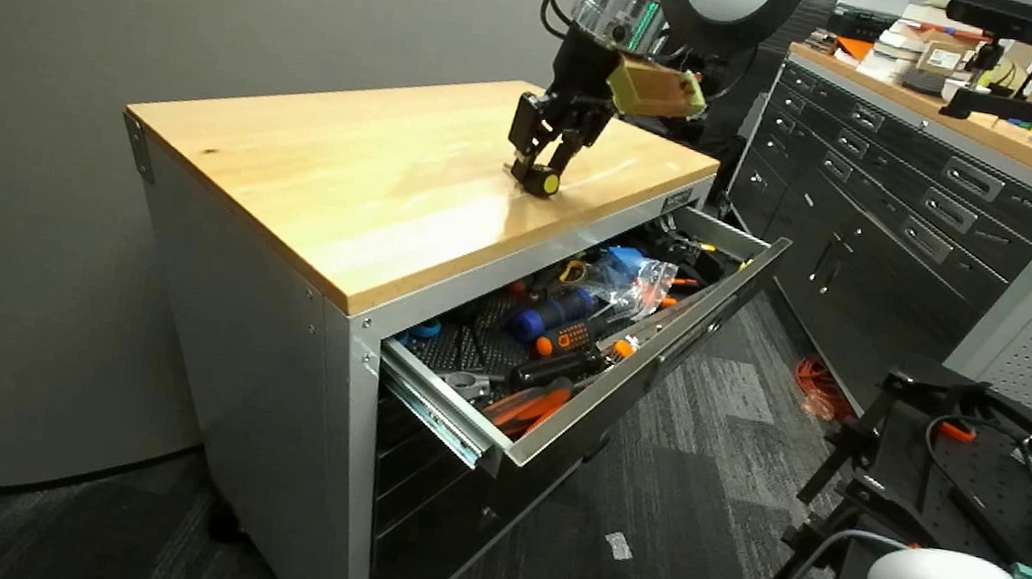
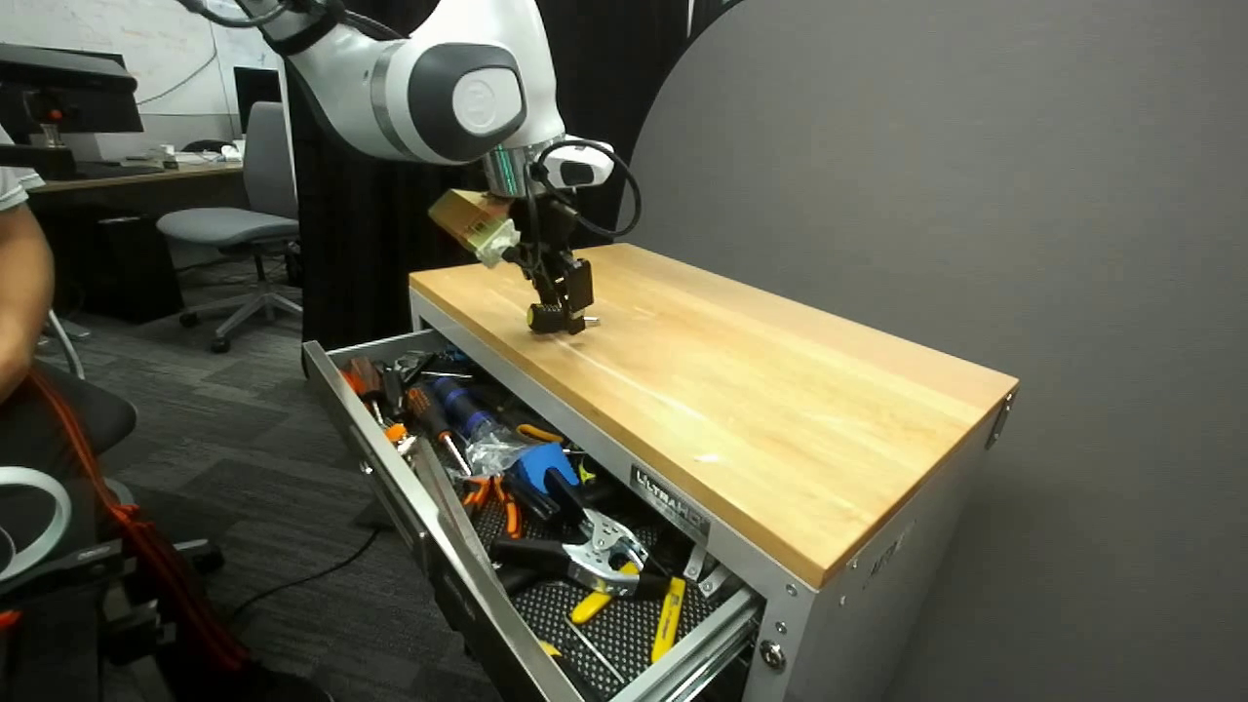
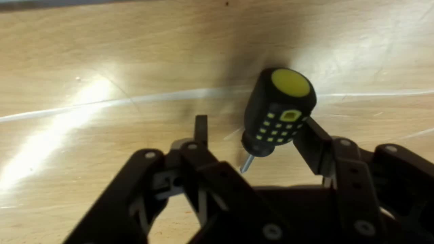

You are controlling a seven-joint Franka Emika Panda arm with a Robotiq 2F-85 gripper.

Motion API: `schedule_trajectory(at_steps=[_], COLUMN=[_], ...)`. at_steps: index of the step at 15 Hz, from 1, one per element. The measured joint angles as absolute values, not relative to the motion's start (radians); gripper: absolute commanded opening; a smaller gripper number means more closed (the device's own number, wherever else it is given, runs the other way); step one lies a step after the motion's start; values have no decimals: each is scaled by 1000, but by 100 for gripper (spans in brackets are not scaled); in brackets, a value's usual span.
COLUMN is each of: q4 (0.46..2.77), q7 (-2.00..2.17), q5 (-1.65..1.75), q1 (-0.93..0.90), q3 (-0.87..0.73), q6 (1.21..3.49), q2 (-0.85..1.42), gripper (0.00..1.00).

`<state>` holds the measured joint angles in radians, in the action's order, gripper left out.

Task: Put the screwdriver in the drawer and close it

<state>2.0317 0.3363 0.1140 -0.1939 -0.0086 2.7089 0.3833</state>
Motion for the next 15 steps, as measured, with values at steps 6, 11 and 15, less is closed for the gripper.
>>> schedule_trajectory(at_steps=[6,11,15], q4=[2034,2087,2214], q7=[300,92,65], q5=[62,-31,-31], q1=[-181,-95,-72], q3=[3,78,71], q6=[2707,2472,2425], q2=[384,290,187], gripper=[14,14,13])
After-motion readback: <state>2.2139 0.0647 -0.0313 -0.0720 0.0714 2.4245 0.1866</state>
